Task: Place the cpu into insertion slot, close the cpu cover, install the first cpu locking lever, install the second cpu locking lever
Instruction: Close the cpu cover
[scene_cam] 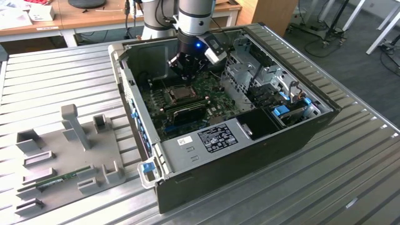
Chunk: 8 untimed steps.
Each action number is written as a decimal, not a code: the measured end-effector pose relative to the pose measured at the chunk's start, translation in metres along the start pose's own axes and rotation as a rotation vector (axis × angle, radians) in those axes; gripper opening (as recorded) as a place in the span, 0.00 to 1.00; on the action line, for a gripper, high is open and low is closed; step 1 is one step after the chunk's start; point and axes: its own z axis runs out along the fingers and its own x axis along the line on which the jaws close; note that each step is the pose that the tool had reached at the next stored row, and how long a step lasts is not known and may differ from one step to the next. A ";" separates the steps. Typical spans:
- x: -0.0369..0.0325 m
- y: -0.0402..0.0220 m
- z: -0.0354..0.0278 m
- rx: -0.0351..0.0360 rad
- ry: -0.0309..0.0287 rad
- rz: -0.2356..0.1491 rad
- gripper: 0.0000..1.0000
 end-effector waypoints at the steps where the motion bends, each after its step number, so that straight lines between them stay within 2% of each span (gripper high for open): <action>1: 0.0009 0.0000 0.0002 -0.0001 -0.0001 -0.003 0.10; 4: 0.0039 -0.0001 0.0006 0.0003 0.0000 -0.011 0.10; 8: 0.0040 -0.0001 0.0006 0.0003 0.0001 -0.012 0.10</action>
